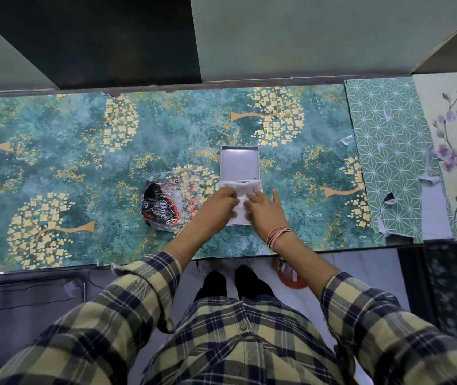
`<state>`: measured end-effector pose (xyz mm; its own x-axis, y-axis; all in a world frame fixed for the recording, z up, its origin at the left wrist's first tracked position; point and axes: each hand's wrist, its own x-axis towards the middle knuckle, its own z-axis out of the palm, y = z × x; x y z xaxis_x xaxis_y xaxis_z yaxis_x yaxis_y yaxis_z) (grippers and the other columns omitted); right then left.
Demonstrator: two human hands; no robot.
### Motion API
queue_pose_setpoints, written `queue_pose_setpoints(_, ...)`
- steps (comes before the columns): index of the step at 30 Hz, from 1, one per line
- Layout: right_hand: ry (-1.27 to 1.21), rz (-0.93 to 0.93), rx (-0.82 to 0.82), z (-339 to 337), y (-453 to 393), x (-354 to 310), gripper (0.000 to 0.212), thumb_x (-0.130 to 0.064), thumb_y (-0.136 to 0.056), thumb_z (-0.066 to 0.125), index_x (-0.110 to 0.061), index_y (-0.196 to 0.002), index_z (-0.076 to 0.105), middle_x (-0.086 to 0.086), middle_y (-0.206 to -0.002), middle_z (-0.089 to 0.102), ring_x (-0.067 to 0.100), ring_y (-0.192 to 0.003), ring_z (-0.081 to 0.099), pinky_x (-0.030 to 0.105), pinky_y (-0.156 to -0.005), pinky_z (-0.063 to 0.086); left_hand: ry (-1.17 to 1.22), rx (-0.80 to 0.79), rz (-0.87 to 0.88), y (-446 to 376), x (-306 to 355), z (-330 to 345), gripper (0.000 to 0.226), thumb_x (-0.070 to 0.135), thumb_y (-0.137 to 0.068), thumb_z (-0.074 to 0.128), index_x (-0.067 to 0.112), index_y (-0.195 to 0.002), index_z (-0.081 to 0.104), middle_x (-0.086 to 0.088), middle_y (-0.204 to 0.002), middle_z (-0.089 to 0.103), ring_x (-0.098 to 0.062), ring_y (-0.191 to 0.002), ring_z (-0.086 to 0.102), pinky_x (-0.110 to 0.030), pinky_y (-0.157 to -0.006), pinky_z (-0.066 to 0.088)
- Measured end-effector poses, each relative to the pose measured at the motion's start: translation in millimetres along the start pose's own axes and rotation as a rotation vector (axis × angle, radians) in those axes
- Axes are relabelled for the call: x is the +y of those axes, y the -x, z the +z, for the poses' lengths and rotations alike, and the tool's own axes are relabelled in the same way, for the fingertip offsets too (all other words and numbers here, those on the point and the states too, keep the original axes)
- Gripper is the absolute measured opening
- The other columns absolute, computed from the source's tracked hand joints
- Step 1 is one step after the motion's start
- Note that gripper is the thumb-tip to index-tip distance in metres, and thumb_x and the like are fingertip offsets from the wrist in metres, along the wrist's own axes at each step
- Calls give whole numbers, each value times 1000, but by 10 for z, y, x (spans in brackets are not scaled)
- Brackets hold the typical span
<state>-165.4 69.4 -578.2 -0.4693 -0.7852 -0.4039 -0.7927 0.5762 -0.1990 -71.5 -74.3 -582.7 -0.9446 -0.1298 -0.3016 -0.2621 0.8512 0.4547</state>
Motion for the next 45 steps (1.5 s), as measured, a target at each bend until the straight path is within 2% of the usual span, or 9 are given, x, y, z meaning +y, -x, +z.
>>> queue_pose_setpoints(6, -16, 64, -91, -125, -149, -39, 18, -19, -90, 65, -15, -106, 73, 4, -124, 67, 23, -134, 49, 69, -117, 16, -42, -87, -38, -167, 71, -76, 32, -1, -77, 73, -2, -109, 73, -18, -113, 64, -36, -112, 60, -40, -83, 50)
queue_pose_setpoints(8, -1, 74, -123, -183, -186, -39, 20, -21, -90, 67, -15, -108, 72, 7, -127, 67, 26, -131, 53, 68, -118, 16, -18, -71, -24, -198, 80, -110, 47, -6, -74, 74, -1, -121, 70, -19, -114, 66, -35, -110, 62, -39, -81, 49)
queue_pose_setpoints(12, 43, 24, -58, -256, -154, 3, 25, -24, -96, 59, -18, -119, 67, 7, -133, 64, 29, -130, 53, 62, -117, 20, -101, -46, 4, -132, 61, -122, 31, 6, -83, 74, -2, -113, 67, -19, -117, 62, -37, -113, 58, -43, -76, 51)
queue_pose_setpoints(14, 34, -7, 9, -241, -114, 30, 35, -23, -98, 58, -17, -132, 60, 7, -140, 60, 30, -137, 47, 60, -117, 21, -125, 20, 20, -58, 41, -78, 41, 9, -81, 78, -2, -117, 63, -19, -119, 62, -38, -112, 59, -46, -74, 54)
queue_pose_setpoints(17, 68, -42, 20, -217, -82, 47, 51, -24, -96, 62, -16, -145, 50, 7, -150, 52, 28, -146, 39, 62, -117, 22, -158, 60, 50, 3, 31, -45, 65, 12, -70, 89, -3, -127, 61, -22, -130, 63, -40, -118, 61, -47, -89, 55)
queue_pose_setpoints(22, 111, -17, -102, -204, -97, 49, 72, -28, -97, 63, -15, -159, 27, 5, -165, 30, 23, -155, 24, 64, -120, 16, -214, -10, -8, -17, 47, -24, 80, 22, -80, 82, 2, -148, 46, -18, -154, 46, -35, -142, 43, -47, -118, 32)
queue_pose_setpoints(26, 113, 2, -199, -192, -126, 21, 82, -29, -97, 63, -14, -162, 15, 5, -169, 20, 21, -157, 16, 69, -118, 14, -214, -68, -58, -20, 72, -13, 84, 25, -88, 74, 10, -158, 30, -9, -164, 32, -28, -151, 29, -49, -123, 23)
queue_pose_setpoints(41, 174, 1, -290, -256, -309, -6, 70, -31, -90, 70, -17, -151, 39, 6, -154, 45, 25, -144, 40, 66, -110, 31, -175, -191, -114, -136, 54, -110, 78, 29, -87, 75, 13, -154, 39, -4, -162, 36, -25, -147, 36, -46, -113, 34)
queue_pose_setpoints(45, -168, 78, 12, -402, -409, 127, 35, -32, -92, 60, -20, -125, 67, 12, -116, 74, 36, -106, 68, 46, -89, 56, -65, -163, -78, -120, 10, -232, 59, 22, -87, 73, 8, -142, 57, -10, -159, 44, -31, -140, 46, -41, -112, 39)
